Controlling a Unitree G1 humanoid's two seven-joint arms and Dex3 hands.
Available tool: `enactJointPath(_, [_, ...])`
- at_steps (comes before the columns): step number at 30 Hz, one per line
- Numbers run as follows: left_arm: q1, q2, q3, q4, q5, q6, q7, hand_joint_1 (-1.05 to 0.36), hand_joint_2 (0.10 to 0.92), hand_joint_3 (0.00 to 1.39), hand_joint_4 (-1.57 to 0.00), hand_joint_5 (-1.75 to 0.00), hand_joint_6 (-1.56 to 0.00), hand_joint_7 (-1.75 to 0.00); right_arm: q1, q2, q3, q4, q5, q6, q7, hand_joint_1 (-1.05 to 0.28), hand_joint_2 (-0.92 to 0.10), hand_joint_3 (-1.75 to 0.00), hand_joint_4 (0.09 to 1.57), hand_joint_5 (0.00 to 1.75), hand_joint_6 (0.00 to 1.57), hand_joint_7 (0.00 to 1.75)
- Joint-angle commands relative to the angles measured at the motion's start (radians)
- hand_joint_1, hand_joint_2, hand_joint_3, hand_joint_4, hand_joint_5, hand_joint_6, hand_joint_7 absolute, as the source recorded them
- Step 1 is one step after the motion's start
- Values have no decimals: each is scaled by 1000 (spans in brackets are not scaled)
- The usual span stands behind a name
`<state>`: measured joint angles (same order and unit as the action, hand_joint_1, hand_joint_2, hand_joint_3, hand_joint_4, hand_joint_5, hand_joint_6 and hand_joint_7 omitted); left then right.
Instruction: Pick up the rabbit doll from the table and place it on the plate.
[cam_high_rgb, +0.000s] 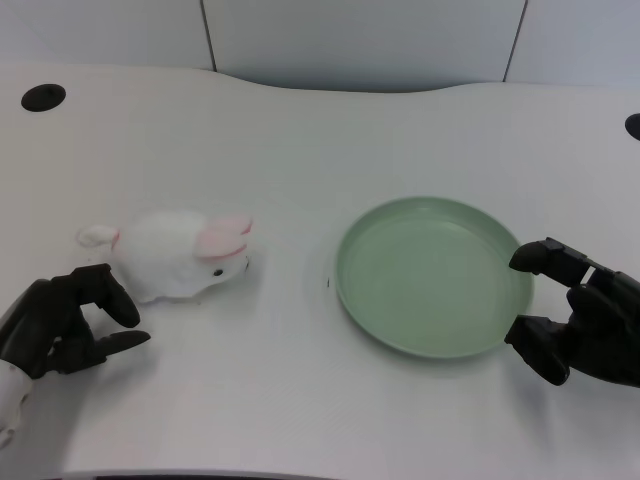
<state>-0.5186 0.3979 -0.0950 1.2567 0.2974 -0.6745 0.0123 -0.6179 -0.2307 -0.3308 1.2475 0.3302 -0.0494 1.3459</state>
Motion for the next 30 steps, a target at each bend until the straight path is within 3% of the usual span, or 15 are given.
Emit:
enactJointPath(1, [3,11,10,2,-14,-8,-14,-554,920,12,-626,-1746,-576,-1528,-6,-13,0,-3,-2,1,2,-677,-921,-93,884,1746,733,1412])
enactJointPath(4, [0,11,10,5,-12,-7,-15,-567,921,17,-628,-1746,-577,-1529,-10,-16,0,-1,-2,11,3,-677,-921,-99,879,1746,736,1407])
enactJointPath(9, [0,14,5,3,-3,0,-2,-575,921,25,-619,-1738,-574,-1515,-10,-14,-2,0,-1,8,6,-667,-921,-101,868,1746,731,1389])
enactJointPath(11, [1,14,4,4,0,-5,4,-572,921,24,-620,-1735,-581,-1507,-11,-14,-2,1,0,17,9,-666,-921,-98,864,1746,733,1383])
enactJointPath(18, [2,9,16,-1,-18,-5,-20,-553,921,19,-618,-1746,-568,-1541,-9,-15,-1,-3,-2,6,7,-681,-921,-98,870,1746,746,1387])
enactJointPath(23, [3,8,18,-1,-15,-11,-19,-547,921,37,-643,-1746,-569,-1540,-10,-18,-3,-2,0,19,6,-647,-921,-99,870,1746,751,1355])
enactJointPath(27, [9,8,22,-4,-10,-32,3,-555,921,43,-637,-1746,-577,-1543,-9,-15,-3,-4,1,0,22,-664,-921,-117,860,1746,754,1346])
enactJointPath(30, [19,12,15,-16,9,-77,44,-547,921,34,-589,-1620,-626,-1322,-8,-13,-5,-5,2,-9,23,-667,-921,-130,871,1746,756,1366])
